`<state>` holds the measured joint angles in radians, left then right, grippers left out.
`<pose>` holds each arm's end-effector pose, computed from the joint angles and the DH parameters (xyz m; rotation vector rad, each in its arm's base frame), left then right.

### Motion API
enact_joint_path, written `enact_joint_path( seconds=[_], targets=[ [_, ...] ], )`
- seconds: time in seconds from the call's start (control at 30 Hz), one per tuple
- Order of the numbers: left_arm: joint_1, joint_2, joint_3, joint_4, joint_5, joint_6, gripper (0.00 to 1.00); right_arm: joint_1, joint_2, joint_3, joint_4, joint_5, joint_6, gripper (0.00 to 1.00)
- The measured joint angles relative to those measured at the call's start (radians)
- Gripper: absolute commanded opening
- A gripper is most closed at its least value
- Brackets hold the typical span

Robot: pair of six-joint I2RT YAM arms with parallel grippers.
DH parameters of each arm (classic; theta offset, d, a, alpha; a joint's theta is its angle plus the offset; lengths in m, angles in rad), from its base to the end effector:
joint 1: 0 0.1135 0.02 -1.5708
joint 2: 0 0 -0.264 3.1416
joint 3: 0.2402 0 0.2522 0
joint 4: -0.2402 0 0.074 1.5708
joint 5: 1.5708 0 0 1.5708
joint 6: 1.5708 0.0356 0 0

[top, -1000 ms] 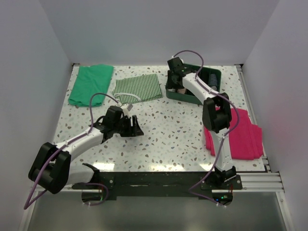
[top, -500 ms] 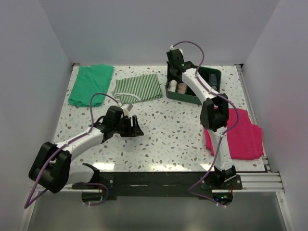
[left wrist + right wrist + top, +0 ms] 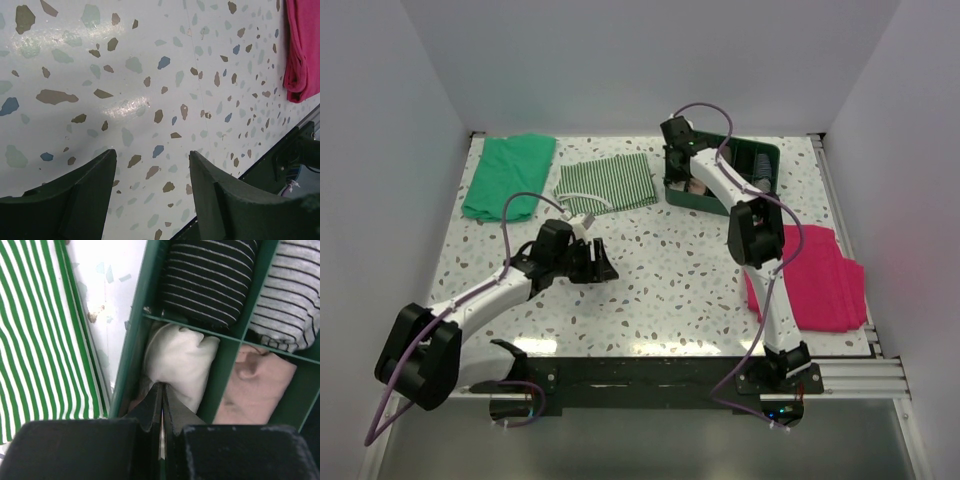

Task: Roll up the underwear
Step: Reset both arms

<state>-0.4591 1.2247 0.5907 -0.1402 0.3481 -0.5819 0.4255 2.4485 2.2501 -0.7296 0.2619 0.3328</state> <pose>0.2099 -0.1173 0.1899 0.0308 2.4756 -0.8933 0.4957 0.2145 0.2060 -0.0062 2.4545 0.0022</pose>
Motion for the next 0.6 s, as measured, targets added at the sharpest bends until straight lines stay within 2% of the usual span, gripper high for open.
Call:
enact_joint_path(
  seconds=[0.23,0.33,0.43,0.6],
  targets=[
    [0.0,-0.007,0.0,-0.008,0.0,0.0,0.65,0.0,0.044,0.059,-0.012,-0.037,-0.003,0.01],
    [0.0,-0.018,0.0,-0.012,0.0,0.0,0.65,0.0,0.051,0.067,-0.019,-0.047,-0.005,0.04],
    [0.0,-0.037,0.0,-0.012,0.0,0.0,0.66,0.0,0.043,0.055,-0.005,-0.049,-0.006,0.11],
    [0.0,-0.074,0.0,-0.011,0.0,0.0,0.66,0.0,-0.05,-0.065,0.055,-0.093,-0.019,0.26]
  ],
)
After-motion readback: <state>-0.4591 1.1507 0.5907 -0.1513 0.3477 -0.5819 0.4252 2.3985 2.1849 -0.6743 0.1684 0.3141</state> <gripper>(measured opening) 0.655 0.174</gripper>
